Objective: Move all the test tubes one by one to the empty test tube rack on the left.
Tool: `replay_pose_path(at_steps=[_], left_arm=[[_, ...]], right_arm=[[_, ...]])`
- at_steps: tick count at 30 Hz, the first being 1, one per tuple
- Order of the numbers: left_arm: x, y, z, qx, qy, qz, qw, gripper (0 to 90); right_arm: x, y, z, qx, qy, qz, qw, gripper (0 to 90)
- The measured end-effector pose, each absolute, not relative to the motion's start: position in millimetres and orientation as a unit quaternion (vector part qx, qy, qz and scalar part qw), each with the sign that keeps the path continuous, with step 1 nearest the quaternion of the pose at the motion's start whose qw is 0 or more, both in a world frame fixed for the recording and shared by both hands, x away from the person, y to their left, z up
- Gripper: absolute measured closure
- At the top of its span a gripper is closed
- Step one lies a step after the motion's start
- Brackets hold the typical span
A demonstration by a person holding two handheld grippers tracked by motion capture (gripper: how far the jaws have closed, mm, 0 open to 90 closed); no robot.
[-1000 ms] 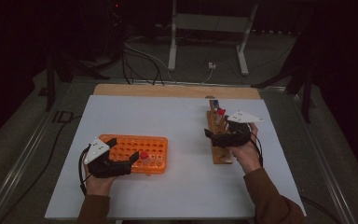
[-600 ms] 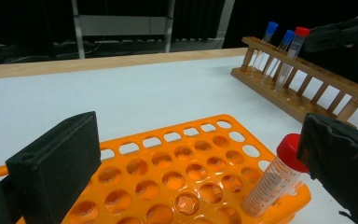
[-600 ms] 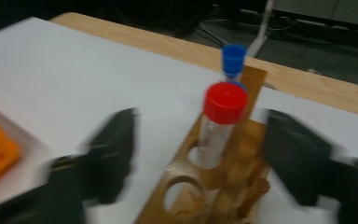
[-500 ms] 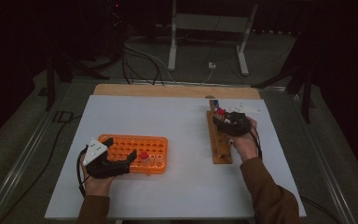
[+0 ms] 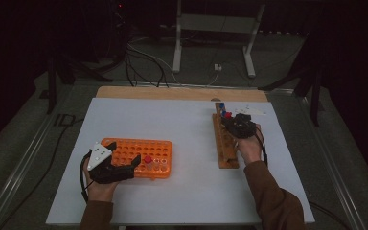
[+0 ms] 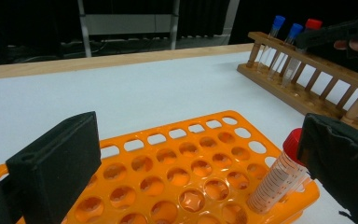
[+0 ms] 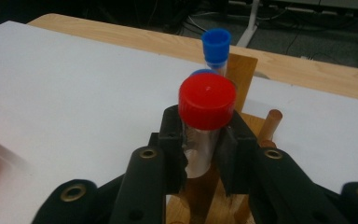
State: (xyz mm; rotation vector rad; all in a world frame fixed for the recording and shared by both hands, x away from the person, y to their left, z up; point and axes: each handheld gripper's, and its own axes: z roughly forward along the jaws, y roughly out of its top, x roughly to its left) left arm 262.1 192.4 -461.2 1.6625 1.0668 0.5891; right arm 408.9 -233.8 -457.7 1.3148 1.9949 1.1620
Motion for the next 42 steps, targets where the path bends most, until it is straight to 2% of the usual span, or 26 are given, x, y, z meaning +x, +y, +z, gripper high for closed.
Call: replay_pose_path(at_steps=[7, 29, 33, 42], left_arm=[[263, 192, -462, 0.692, 0.445, 0.244, 0.514, 0.6], [265, 189, -462, 0.693, 0.447, 0.24, 0.512, 0.6], [266, 186, -457, 0.694, 0.445, 0.246, 0.51, 0.5], [269, 174, -446, 0.703, 0.431, 0.247, 0.509, 0.6]], right_arm=[[402, -231, -450, 0.464, 0.731, 0.424, 0.265, 74.6], [385, -238, -406, 0.434, 0.716, 0.463, 0.29, 74.6], [381, -236, -399, 0.424, 0.717, 0.471, 0.29, 74.6], [376, -232, -397, 0.418, 0.724, 0.485, 0.257, 74.6]])
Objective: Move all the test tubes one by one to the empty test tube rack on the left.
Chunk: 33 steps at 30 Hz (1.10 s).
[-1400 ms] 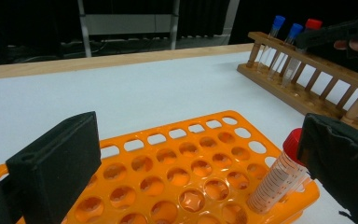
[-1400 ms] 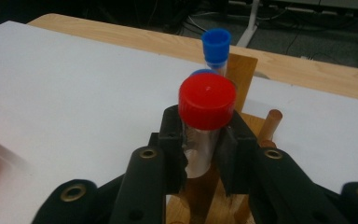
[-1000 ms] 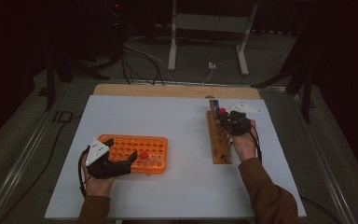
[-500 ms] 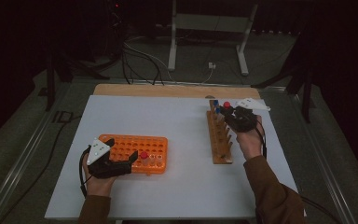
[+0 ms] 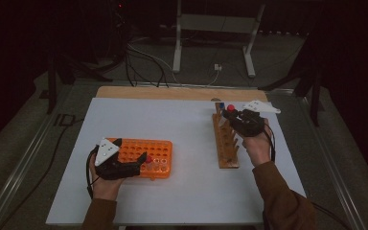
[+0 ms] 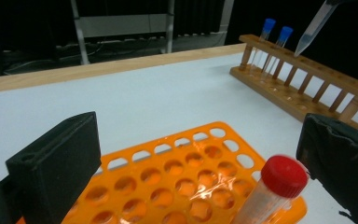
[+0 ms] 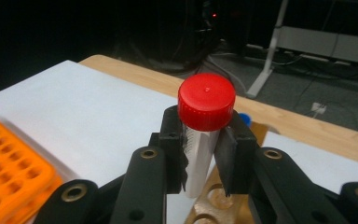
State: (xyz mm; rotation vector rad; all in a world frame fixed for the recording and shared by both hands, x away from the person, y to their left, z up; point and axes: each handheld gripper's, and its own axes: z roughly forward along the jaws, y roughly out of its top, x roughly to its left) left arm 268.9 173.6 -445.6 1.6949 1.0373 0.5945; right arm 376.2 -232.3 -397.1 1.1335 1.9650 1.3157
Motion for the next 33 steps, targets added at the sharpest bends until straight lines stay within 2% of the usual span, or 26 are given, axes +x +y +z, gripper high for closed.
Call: replay_pose_path(at_steps=[15, 33], left_arm=[[283, 144, -433, 0.718, 0.405, 0.229, 0.518, 0.5], [286, 122, -430, 0.732, 0.378, 0.224, 0.521, 0.5]], right_arm=[[364, -208, -399, 0.393, 0.746, 0.497, 0.208, 74.5], [349, -170, -398, 0.347, 0.777, 0.497, 0.172, 74.5]])
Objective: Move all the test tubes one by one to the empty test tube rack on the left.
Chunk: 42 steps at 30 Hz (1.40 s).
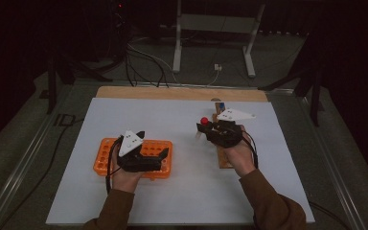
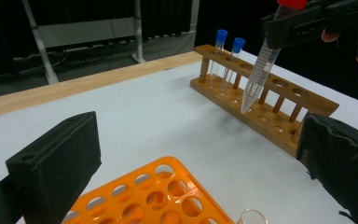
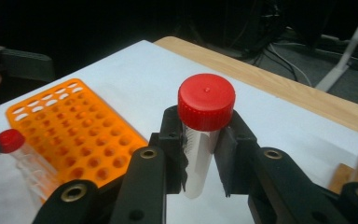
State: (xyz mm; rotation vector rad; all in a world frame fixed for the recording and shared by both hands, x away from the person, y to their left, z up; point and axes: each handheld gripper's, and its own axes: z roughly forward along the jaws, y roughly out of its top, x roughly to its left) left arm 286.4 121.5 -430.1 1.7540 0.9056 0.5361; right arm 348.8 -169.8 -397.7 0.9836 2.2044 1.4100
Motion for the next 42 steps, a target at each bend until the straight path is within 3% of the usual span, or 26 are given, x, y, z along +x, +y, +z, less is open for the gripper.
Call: replay_pose_path(at_steps=[15, 25, 28, 34, 39, 42], left_arm=[[287, 103, -427, 0.751, 0.353, 0.217, 0.515, 7.6], [286, 90, -426, 0.766, 0.333, 0.218, 0.506, 17.6], [285, 88, -425, 0.768, 0.328, 0.219, 0.504, 24.9], [285, 86, -427, 0.779, 0.314, 0.202, 0.504, 53.7], [286, 86, -427, 0.784, 0.305, 0.19, 0.507, 72.2], [285, 87, -427, 0.785, 0.304, 0.189, 0.505, 74.4]], right_arm=[[336, -139, -395, 0.313, 0.797, 0.497, 0.142, 74.4], [326, -121, -391, 0.29, 0.809, 0.496, 0.122, 74.4], [323, -115, -390, 0.281, 0.813, 0.496, 0.117, 74.4], [317, -106, -390, 0.268, 0.818, 0.497, 0.11, 74.3], [315, -103, -391, 0.26, 0.821, 0.497, 0.105, 74.4], [315, -103, -391, 0.259, 0.821, 0.498, 0.103, 72.5]])
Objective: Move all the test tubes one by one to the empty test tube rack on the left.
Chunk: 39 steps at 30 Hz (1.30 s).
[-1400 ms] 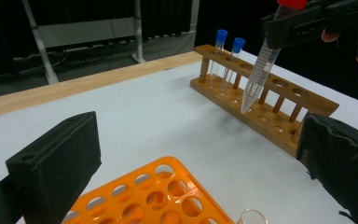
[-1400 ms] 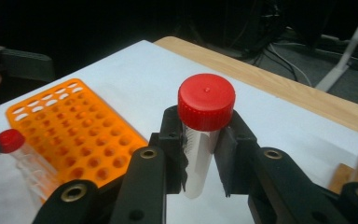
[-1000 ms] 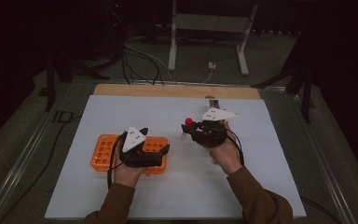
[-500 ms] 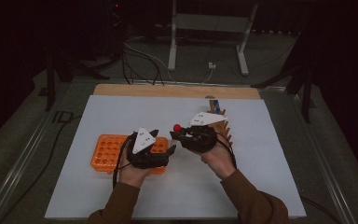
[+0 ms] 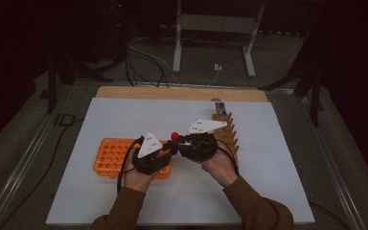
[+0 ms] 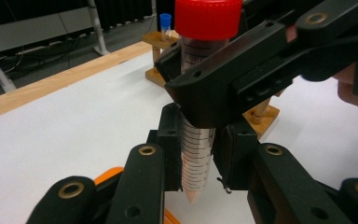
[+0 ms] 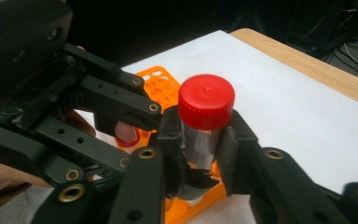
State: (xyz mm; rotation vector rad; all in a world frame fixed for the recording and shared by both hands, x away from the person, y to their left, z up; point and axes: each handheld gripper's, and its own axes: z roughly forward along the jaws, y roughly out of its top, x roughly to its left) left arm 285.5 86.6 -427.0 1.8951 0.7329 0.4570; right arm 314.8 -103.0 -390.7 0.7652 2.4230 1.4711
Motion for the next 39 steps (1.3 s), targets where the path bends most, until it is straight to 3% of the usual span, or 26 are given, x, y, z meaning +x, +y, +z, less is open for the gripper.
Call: replay_pose_path(at_steps=[8, 14, 23, 39], left_arm=[[288, 91, -427, 0.78, 0.321, 0.204, 0.497, 74.8], [290, 99, -425, 0.768, 0.337, 0.211, 0.503, 74.9], [290, 114, -423, 0.756, 0.35, 0.221, 0.507, 74.8], [284, 144, -427, 0.746, 0.372, 0.234, 0.501, 74.7]], right_arm=[[317, -114, -387, 0.269, 0.802, 0.526, 0.093, 36.2], [319, -124, -387, 0.284, 0.797, 0.52, 0.115, 16.9], [324, -138, -399, 0.31, 0.793, 0.512, 0.117, 3.1], [327, -177, -413, 0.359, 0.771, 0.509, 0.138, 0.4]])
